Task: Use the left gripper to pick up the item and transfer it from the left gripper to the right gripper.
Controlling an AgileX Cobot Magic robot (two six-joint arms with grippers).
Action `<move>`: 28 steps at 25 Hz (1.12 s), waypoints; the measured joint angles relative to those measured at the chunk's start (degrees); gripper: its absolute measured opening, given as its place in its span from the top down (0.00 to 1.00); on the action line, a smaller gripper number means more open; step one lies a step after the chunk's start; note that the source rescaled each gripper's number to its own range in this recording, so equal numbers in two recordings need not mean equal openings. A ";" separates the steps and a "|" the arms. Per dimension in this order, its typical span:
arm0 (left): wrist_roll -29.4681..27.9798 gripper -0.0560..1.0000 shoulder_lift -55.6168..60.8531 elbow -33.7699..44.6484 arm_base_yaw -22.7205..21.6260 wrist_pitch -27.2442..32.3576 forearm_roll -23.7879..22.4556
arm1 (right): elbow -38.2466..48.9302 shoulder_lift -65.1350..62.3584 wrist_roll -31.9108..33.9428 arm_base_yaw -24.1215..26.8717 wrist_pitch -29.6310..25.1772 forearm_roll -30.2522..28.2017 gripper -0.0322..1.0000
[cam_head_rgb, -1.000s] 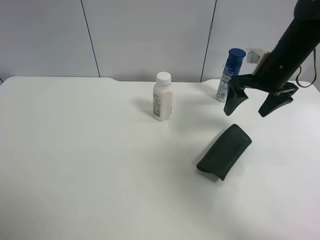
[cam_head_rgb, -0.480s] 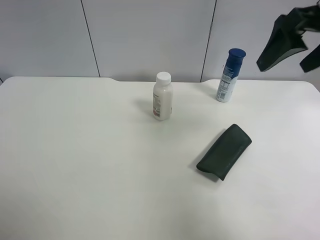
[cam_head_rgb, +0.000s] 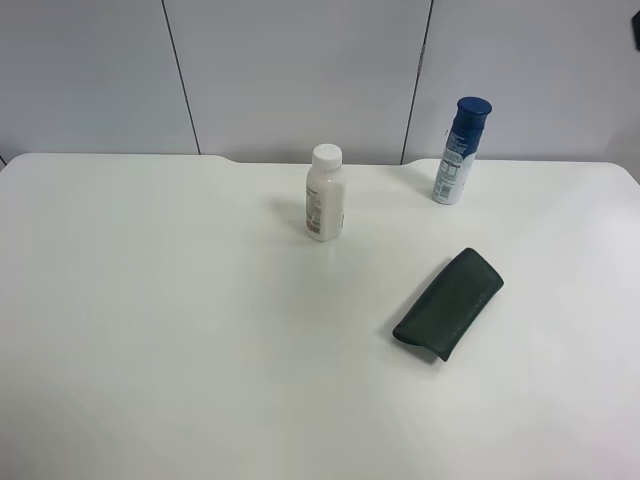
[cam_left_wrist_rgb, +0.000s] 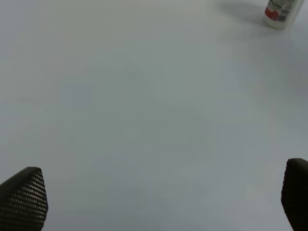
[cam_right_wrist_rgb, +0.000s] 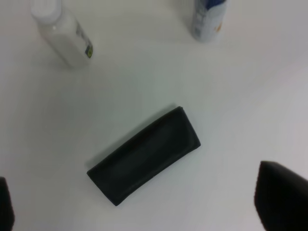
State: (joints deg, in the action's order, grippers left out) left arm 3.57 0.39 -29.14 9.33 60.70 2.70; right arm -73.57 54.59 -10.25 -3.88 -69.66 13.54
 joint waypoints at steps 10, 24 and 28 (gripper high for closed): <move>0.00 0.00 0.00 0.00 0.00 0.00 0.00 | 0.00 -14.14 2.26 0.00 -0.06 -0.49 0.00; 0.00 0.00 0.00 0.00 0.00 0.00 0.00 | 25.24 -36.57 2.62 0.00 -0.25 -1.11 0.00; 0.00 0.00 0.00 0.00 0.00 0.00 0.00 | 31.89 -42.80 2.62 0.00 -0.25 -3.21 0.00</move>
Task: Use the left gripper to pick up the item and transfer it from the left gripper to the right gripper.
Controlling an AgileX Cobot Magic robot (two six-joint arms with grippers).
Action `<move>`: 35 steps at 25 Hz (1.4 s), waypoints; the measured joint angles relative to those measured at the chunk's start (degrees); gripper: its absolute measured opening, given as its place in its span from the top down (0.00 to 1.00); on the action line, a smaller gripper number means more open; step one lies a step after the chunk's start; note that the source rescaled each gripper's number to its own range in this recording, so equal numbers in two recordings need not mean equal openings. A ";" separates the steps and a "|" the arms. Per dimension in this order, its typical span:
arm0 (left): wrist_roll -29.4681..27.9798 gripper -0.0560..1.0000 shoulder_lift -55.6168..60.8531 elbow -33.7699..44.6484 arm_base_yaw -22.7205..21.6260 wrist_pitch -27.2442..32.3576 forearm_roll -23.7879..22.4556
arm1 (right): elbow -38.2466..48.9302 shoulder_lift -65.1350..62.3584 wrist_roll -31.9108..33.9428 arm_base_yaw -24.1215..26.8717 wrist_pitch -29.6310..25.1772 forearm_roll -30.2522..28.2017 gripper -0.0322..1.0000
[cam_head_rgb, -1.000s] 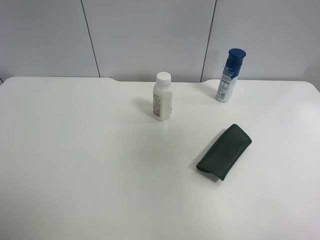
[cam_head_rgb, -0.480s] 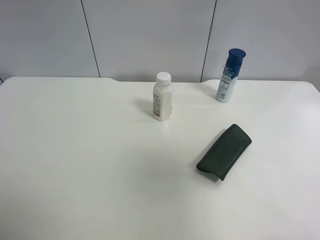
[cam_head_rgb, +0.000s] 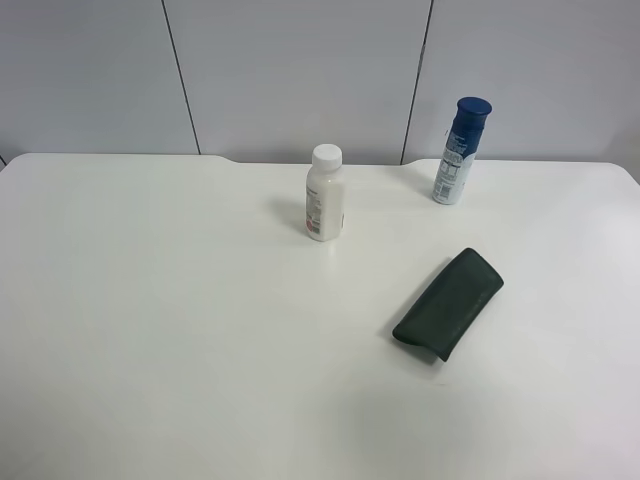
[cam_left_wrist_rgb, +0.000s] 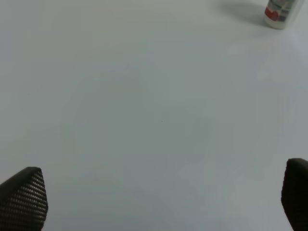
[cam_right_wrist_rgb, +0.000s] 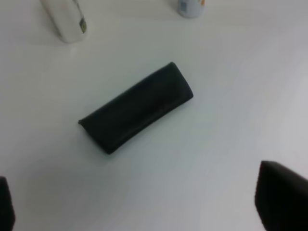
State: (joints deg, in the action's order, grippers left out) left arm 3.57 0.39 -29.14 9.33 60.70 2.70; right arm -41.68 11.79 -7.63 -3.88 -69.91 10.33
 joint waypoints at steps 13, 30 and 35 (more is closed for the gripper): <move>0.00 0.00 0.00 0.00 0.00 0.00 0.00 | 8.48 -11.79 0.00 0.00 7.79 -6.76 0.00; 0.00 0.00 0.00 0.00 0.00 0.00 0.00 | 12.63 -11.94 0.50 0.00 8.87 -7.17 0.00; 0.00 0.00 0.00 0.00 -0.33 0.00 0.00 | 12.63 -11.94 0.50 0.00 8.87 -7.17 0.00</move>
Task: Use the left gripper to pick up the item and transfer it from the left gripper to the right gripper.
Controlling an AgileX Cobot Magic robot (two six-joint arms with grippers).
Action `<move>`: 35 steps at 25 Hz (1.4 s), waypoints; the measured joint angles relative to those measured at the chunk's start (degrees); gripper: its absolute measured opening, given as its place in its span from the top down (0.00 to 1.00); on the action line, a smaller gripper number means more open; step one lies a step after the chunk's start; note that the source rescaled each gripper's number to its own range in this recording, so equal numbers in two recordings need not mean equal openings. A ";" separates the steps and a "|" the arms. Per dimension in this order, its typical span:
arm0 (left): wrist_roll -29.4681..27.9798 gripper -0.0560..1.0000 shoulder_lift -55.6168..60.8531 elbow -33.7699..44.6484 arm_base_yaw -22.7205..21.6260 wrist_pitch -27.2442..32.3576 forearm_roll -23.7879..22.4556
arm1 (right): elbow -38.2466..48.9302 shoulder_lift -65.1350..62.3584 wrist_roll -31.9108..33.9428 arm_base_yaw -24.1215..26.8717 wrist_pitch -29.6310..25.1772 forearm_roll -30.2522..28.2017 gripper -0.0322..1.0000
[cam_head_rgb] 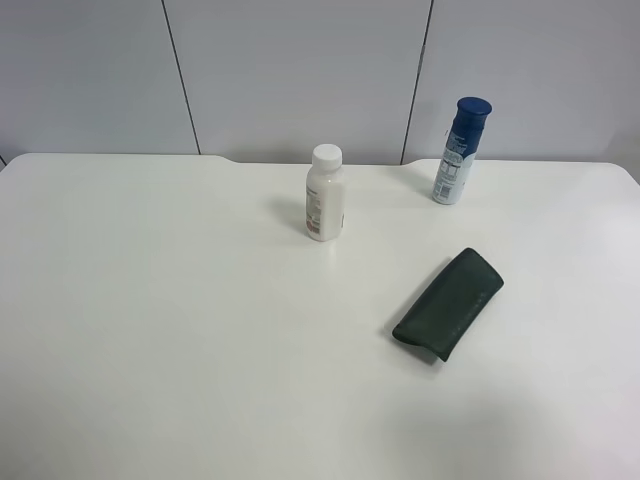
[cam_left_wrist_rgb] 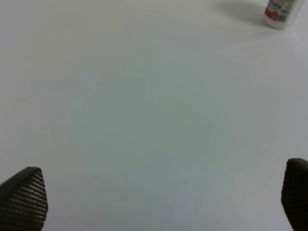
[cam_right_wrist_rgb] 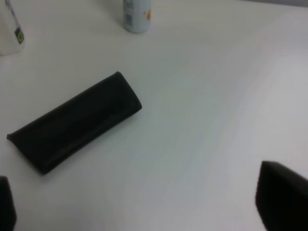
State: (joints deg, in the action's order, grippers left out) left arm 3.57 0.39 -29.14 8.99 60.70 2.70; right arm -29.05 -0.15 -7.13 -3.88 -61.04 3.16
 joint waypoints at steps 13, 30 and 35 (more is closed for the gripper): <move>0.00 0.00 0.00 0.00 -13.03 0.00 0.00 | 0.00 0.00 0.00 0.00 0.00 0.00 0.00; 0.00 0.00 0.00 0.00 -13.09 0.00 0.05 | 0.00 0.00 0.00 0.00 0.00 0.00 0.00; 0.00 0.00 0.00 0.00 -13.09 0.00 0.05 | 0.00 0.00 0.00 0.00 0.00 0.00 0.00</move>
